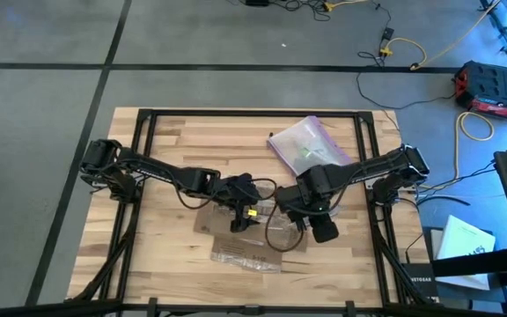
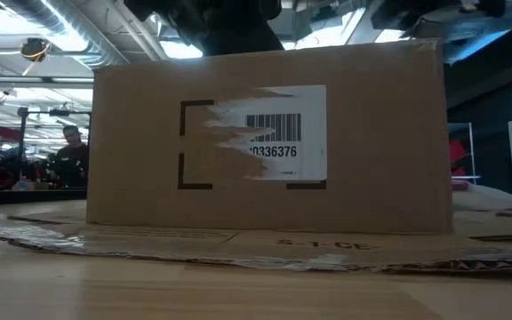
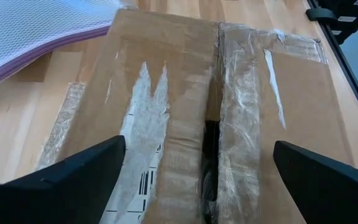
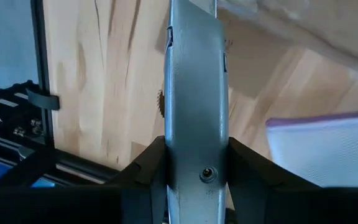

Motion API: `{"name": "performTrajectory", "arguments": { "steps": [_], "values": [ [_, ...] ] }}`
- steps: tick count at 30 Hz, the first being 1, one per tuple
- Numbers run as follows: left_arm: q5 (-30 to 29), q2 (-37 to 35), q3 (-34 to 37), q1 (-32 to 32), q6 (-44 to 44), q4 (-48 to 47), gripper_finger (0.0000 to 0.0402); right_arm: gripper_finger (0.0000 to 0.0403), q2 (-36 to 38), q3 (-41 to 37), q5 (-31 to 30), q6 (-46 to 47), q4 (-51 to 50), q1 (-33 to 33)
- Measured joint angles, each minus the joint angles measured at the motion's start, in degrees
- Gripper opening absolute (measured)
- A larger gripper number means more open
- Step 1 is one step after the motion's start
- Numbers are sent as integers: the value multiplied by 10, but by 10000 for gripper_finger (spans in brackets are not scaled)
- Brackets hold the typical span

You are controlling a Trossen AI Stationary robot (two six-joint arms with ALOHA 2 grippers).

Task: Unpack boxes
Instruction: Break down the cardboard box using a cutter until it is fully flat

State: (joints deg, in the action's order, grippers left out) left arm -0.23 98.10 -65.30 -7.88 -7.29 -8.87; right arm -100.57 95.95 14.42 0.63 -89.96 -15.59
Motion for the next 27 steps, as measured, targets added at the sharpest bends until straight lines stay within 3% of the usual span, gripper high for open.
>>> {"name": "performTrajectory", "arguments": {
  "steps": [20, 27],
  "values": [
    [0, 1, 2, 0, 1, -2, 400, 112, -34, 19, 21, -35, -1, 6],
    [0, 1, 2, 0, 2, -2, 400, 112, -36, -18, 11, -58, -1, 6]
  ]
}}
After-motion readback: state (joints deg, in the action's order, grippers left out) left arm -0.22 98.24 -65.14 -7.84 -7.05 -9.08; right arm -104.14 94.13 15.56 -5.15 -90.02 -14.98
